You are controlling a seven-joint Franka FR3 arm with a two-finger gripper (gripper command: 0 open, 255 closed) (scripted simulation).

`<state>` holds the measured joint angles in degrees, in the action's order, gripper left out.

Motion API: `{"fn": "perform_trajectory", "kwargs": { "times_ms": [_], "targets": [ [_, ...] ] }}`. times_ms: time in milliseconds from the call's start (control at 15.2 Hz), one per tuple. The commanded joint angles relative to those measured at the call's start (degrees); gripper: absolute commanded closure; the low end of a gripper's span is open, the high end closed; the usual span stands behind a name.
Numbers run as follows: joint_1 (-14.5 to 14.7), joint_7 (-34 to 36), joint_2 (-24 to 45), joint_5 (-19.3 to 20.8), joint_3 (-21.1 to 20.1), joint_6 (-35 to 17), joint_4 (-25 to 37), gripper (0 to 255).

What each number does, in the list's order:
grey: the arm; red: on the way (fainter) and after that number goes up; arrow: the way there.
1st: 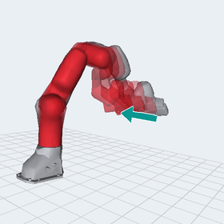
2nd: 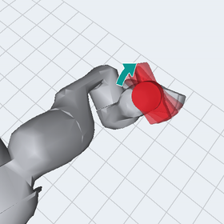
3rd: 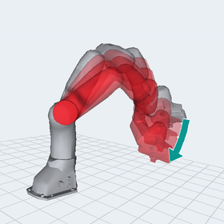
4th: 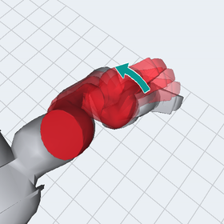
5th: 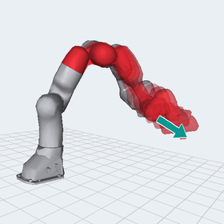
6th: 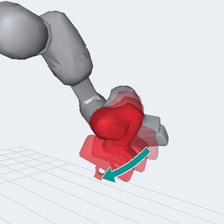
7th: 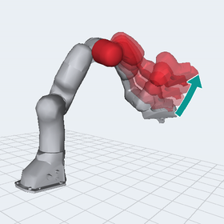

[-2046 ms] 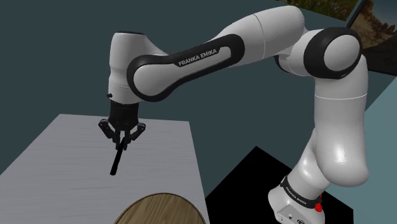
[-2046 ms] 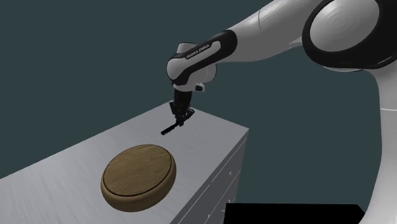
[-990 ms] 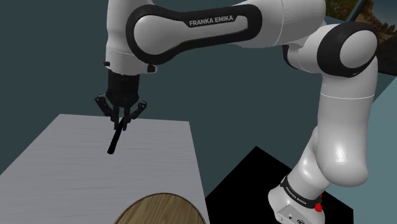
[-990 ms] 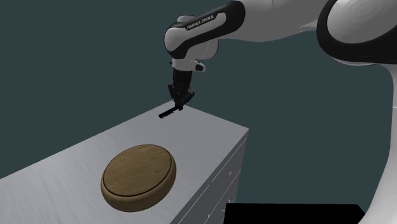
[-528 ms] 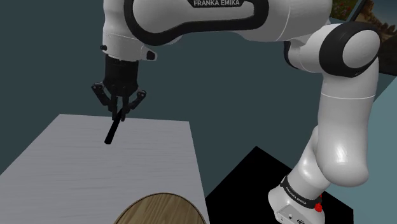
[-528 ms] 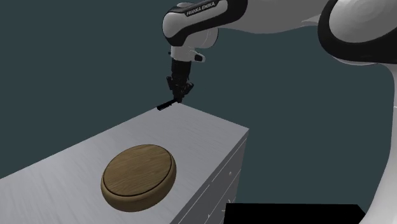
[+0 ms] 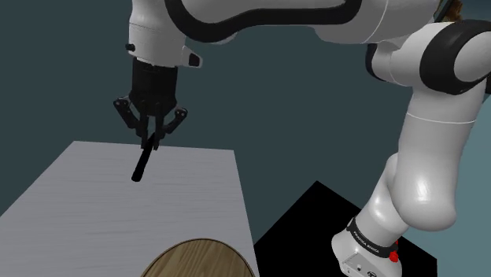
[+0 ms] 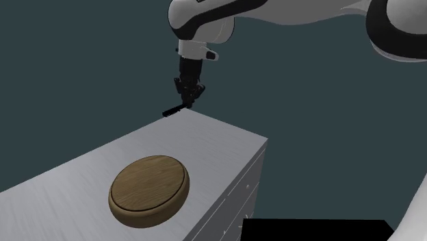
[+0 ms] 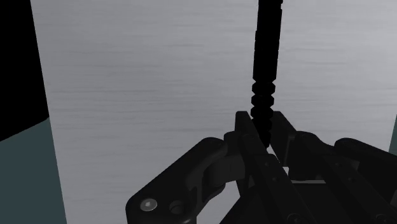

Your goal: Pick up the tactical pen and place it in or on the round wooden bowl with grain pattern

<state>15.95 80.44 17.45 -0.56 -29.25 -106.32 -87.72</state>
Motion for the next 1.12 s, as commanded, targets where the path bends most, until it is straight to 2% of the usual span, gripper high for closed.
{"fn": "perform_trajectory", "kwargs": {
  "times_ms": [0,528,1056],
  "targets": [
    [-0.1,0.8,-3.9,-1.7,-0.9,-2.0,-5.4,255],
    [2.1,5.2,-15.7,-7.5,-4.3,-5.9,-18.8,255],
    [6.1,10.9,-24.9,-12.9,-8.2,-7.7,-27.2,255]
  ]
}}
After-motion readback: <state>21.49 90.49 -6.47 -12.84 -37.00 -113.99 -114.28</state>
